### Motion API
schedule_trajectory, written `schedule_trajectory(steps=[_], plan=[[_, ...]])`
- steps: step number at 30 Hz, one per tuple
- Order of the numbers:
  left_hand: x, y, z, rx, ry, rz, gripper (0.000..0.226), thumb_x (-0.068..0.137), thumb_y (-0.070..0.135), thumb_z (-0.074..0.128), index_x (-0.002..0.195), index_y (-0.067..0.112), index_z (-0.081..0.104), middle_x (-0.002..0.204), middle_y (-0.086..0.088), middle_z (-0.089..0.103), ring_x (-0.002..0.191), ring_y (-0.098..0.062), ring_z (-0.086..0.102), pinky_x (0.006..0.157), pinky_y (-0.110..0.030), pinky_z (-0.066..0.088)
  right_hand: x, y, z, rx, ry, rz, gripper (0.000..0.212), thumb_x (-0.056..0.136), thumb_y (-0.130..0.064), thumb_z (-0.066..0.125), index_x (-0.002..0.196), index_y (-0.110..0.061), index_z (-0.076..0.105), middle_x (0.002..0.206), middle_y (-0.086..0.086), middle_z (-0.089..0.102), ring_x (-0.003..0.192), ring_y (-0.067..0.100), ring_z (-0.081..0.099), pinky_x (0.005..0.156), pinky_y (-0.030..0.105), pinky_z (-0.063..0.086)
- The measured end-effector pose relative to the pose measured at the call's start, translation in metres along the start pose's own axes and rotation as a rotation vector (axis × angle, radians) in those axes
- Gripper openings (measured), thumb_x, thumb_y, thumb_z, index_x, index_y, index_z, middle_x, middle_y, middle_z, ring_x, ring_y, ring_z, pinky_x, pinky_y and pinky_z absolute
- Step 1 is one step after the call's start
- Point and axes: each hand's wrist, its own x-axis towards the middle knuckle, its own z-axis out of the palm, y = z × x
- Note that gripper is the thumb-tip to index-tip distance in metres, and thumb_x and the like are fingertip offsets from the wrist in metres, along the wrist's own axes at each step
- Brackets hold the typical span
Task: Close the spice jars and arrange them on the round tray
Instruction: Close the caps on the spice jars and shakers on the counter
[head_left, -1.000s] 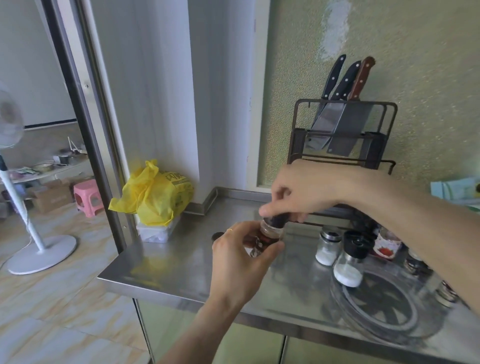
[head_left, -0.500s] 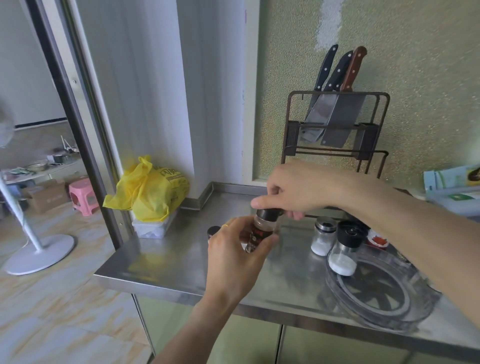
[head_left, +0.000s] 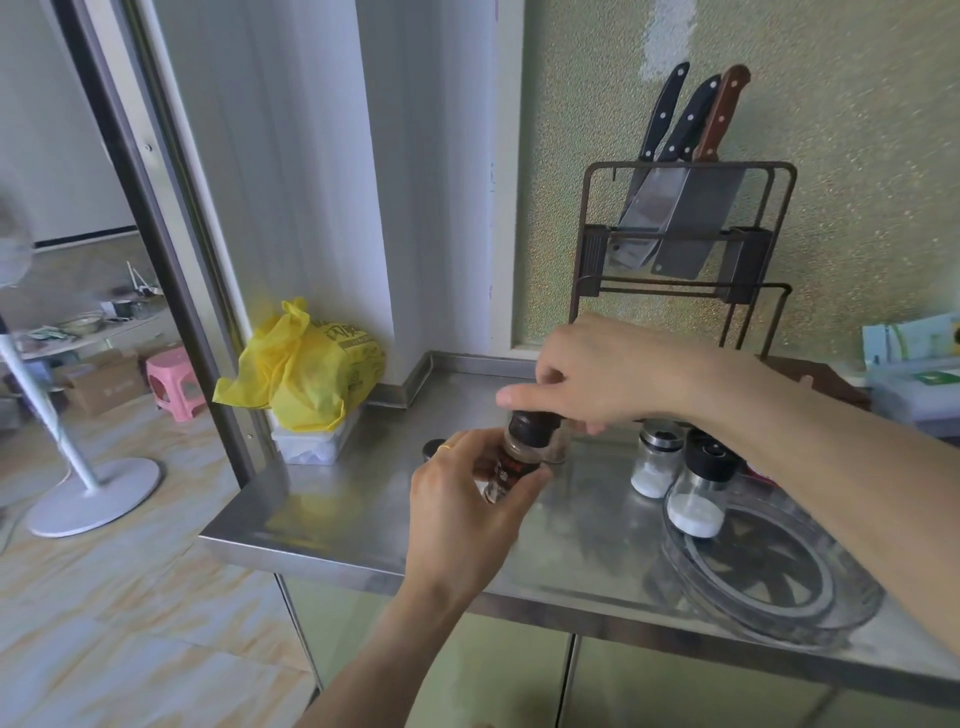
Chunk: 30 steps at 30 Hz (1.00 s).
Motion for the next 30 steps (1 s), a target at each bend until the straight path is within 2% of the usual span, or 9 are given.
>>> schedule_trajectory(steps=[4,7,11,14,17,21,25,28,30], plan=[[0.001,-0.004,-0.004,0.004,0.001,0.005,0.026,0.074,0.04,0.088,0.094,0.031,0.073,0.084,0.015,0.074,0.079,-0.003,0.07,0.074,-0.03,0.057,-0.001,-0.001,0.002,0.123,-0.045,-0.077,0.039,0.077,-0.052,0.08,0.11,-0.035,0.071,0.087,-0.014,0.074,0.078,-0.002,0.067,0.076,0.029,0.056],[0.0,-0.008,-0.006,0.03,0.03,0.004,0.026,0.074,0.038,0.087,0.096,0.032,0.074,0.084,0.015,0.074,0.078,-0.002,0.07,0.075,-0.031,0.058,0.003,-0.007,0.01,0.091,0.028,-0.052,0.036,0.08,-0.053,0.078,0.098,-0.022,0.078,0.082,-0.001,0.078,0.076,0.007,0.07,0.072,0.024,0.056],[-0.005,-0.016,-0.005,0.071,0.098,-0.014,0.028,0.074,0.046,0.084,0.092,0.027,0.073,0.081,0.013,0.073,0.076,-0.003,0.069,0.072,-0.036,0.057,0.012,-0.021,0.025,0.004,0.096,-0.049,0.052,0.081,-0.054,0.072,0.088,-0.002,0.077,0.084,0.02,0.076,0.082,0.033,0.07,0.071,0.043,0.058],[-0.001,-0.023,-0.012,0.08,0.107,-0.045,0.027,0.075,0.047,0.082,0.092,0.028,0.072,0.081,0.013,0.073,0.078,-0.002,0.068,0.075,-0.03,0.056,0.018,-0.026,0.037,0.078,0.178,-0.062,0.051,0.084,-0.052,0.068,0.094,-0.003,0.076,0.087,0.016,0.077,0.086,0.03,0.07,0.075,0.04,0.057],[0.007,-0.043,-0.024,0.07,0.106,-0.114,0.028,0.075,0.038,0.086,0.097,0.029,0.072,0.084,0.016,0.075,0.081,0.003,0.069,0.076,-0.018,0.054,0.017,-0.017,0.048,0.343,0.148,0.014,0.042,0.091,-0.052,0.064,0.118,-0.021,0.069,0.102,-0.002,0.074,0.084,0.014,0.065,0.085,0.031,0.051],[0.008,-0.088,-0.035,0.077,0.159,-0.257,0.031,0.072,0.036,0.089,0.096,0.028,0.072,0.09,0.012,0.073,0.082,0.005,0.067,0.074,-0.023,0.055,0.019,0.019,0.087,0.466,0.163,0.154,0.021,0.098,-0.027,0.06,0.117,-0.023,0.068,0.098,-0.007,0.068,0.079,0.007,0.061,0.077,0.024,0.042],[0.006,-0.126,-0.027,0.119,0.151,-0.377,0.027,0.074,0.028,0.088,0.094,0.023,0.071,0.087,0.011,0.073,0.086,-0.006,0.069,0.069,-0.021,0.047,0.029,0.049,0.141,0.376,0.068,0.289,0.035,0.096,-0.009,0.051,0.126,-0.023,0.064,0.111,-0.002,0.069,0.096,0.016,0.061,0.081,0.025,0.044],[0.006,-0.141,-0.015,0.151,0.133,-0.394,0.029,0.074,0.027,0.087,0.095,0.026,0.067,0.09,0.007,0.072,0.086,-0.011,0.068,0.072,-0.026,0.047,0.042,0.055,0.166,0.335,-0.047,0.269,0.056,0.088,0.002,0.051,0.136,-0.026,0.057,0.13,0.005,0.062,0.105,0.02,0.058,0.088,0.026,0.045],[0.007,-0.147,-0.01,0.167,0.137,-0.378,0.03,0.074,0.026,0.087,0.094,0.028,0.065,0.091,0.006,0.072,0.086,-0.01,0.067,0.073,-0.027,0.046,0.052,0.055,0.176,0.268,-0.077,0.222,0.064,0.086,0.004,0.052,0.143,-0.026,0.051,0.138,0.005,0.055,0.124,0.024,0.053,0.091,0.026,0.04]])
